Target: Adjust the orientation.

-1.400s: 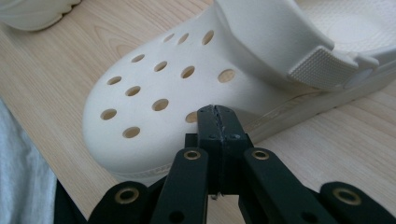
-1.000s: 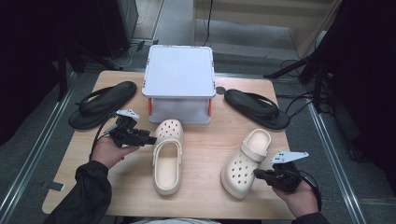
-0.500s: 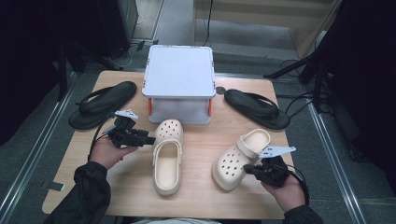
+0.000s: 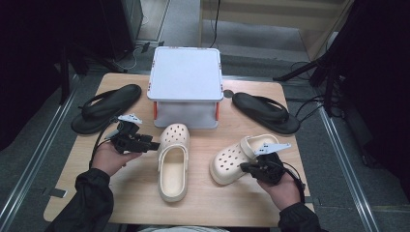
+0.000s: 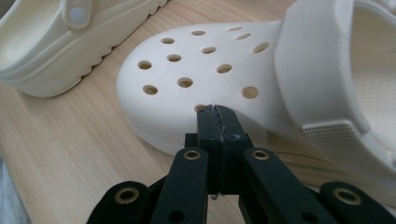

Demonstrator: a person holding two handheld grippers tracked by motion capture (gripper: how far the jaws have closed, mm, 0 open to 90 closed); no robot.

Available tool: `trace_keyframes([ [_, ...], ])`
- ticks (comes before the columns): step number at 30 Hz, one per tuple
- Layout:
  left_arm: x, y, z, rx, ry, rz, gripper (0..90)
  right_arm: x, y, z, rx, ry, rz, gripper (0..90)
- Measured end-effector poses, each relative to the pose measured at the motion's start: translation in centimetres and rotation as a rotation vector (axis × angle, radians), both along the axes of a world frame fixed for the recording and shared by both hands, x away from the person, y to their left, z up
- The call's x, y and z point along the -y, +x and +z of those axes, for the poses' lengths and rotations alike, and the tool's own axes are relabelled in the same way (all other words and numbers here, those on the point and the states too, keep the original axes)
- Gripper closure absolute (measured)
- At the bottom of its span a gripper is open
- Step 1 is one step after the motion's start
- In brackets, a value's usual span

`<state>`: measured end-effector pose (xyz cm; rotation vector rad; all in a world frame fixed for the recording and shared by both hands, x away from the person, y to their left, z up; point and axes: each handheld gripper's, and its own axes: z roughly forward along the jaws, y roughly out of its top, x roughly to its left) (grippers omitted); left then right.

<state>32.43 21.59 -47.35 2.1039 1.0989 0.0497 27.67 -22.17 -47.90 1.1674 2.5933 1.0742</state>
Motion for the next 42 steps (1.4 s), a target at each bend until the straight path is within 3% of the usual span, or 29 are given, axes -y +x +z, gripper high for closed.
trace_keyframes([
  [15,-0.5,-0.5,0.0,0.013,0.003,0.013,47.9,-2.7,2.2,-0.1,0.012,0.004,-0.003,90.0],
  [25,-0.8,-1.0,0.0,0.024,0.012,0.026,46.3,-3.3,3.5,0.0,0.011,0.023,-0.008,90.0],
  [33,-0.8,-0.9,-0.1,0.023,0.016,0.024,45.3,-0.1,2.9,3.2,0.103,0.062,-0.060,90.0],
  [38,-0.8,-1.0,-0.1,0.031,0.014,0.025,45.3,2.3,3.8,3.1,0.094,0.055,-0.130,90.0],
  [42,-0.8,-1.0,-0.1,0.032,0.016,0.027,45.2,3.0,4.9,2.3,0.079,0.040,-0.141,90.0],
])
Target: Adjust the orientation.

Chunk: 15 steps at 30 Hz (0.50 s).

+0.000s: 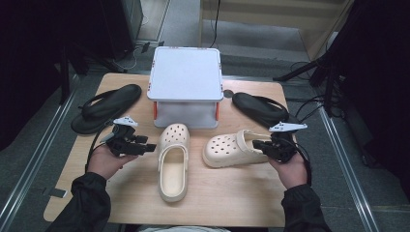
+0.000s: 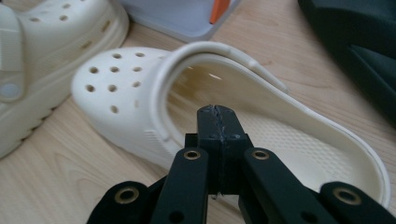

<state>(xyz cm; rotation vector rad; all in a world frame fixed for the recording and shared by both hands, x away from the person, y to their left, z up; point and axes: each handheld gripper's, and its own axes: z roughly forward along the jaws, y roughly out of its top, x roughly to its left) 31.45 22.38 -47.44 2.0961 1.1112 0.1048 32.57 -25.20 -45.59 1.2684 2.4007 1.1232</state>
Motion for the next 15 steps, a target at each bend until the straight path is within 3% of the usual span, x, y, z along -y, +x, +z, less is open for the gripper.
trace_keyframes([
  [7,-0.1,0.0,0.0,0.005,0.000,-0.002,44.9,0.2,1.5,-1.7,-0.044,-0.068,0.014,90.0],
  [15,-0.1,-0.1,0.1,0.009,-0.005,0.004,44.4,-0.1,0.8,-1.8,-0.050,-0.089,0.024,90.0],
])
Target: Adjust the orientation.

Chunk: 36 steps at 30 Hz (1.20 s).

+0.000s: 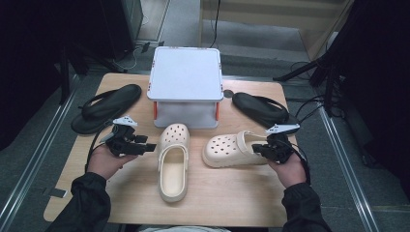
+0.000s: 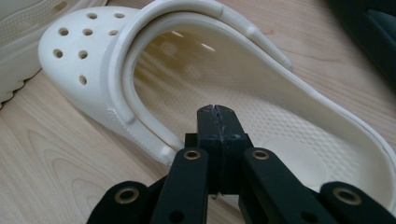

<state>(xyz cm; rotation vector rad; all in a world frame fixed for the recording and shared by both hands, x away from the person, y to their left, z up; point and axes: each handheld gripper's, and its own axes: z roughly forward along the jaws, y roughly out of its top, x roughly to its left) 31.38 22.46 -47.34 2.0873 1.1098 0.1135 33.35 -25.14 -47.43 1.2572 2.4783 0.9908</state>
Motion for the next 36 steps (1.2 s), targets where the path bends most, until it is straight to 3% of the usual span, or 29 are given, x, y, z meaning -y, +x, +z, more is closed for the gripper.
trace_keyframes([
  [18,0.2,0.1,0.1,0.007,-0.002,-0.002,43.8,-1.2,-3.2,0.1,-0.018,-0.004,0.017,90.0],
  [25,0.4,0.1,0.2,0.002,-0.001,-0.009,43.6,-1.7,-4.0,0.0,-0.043,0.012,-0.005,90.0],
  [36,0.6,-0.1,0.2,-0.003,0.002,-0.016,43.5,-4.2,-5.9,-0.1,-0.066,0.034,0.029,90.0],
])
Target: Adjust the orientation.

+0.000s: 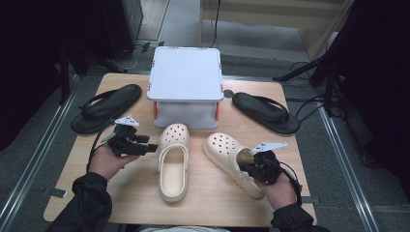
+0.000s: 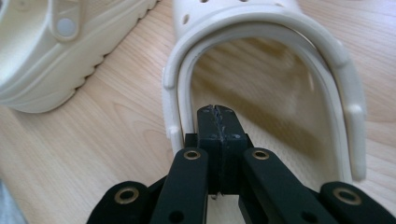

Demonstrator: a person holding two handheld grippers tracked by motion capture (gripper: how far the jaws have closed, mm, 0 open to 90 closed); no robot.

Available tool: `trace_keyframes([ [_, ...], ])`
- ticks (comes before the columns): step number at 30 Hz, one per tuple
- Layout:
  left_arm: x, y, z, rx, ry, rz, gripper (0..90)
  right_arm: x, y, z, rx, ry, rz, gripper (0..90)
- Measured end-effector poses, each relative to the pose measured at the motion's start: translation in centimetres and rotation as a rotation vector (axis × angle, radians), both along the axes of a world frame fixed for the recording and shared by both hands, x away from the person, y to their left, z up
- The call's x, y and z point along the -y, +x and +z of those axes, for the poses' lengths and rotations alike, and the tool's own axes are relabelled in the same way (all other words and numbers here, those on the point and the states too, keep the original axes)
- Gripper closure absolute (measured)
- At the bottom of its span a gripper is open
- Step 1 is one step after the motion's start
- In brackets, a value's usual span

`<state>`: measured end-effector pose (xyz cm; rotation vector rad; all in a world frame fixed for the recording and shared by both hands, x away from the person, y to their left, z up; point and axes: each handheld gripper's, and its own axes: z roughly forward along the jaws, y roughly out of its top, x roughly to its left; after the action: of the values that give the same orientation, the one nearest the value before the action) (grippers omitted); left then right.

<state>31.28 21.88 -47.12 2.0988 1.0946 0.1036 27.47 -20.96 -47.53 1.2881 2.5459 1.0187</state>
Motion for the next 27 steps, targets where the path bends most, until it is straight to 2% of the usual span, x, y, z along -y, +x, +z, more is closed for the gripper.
trace_keyframes([
  [4,0.0,0.0,0.0,0.001,0.000,-0.003,43.4,-0.7,-0.2,-0.1,-0.013,0.018,0.005,90.0],
  [22,0.5,0.2,-0.2,-0.001,0.004,-0.014,43.5,-2.9,-0.3,-0.6,-0.019,0.058,0.027,90.0],
  [25,0.4,0.2,-0.2,-0.002,0.002,-0.016,43.5,-2.6,-0.3,-0.4,-0.013,0.052,0.023,89.0],
  [27,0.3,0.1,-0.2,-0.004,0.004,-0.010,43.5,-2.1,-0.4,0.1,-0.006,0.077,0.018,88.4],
])
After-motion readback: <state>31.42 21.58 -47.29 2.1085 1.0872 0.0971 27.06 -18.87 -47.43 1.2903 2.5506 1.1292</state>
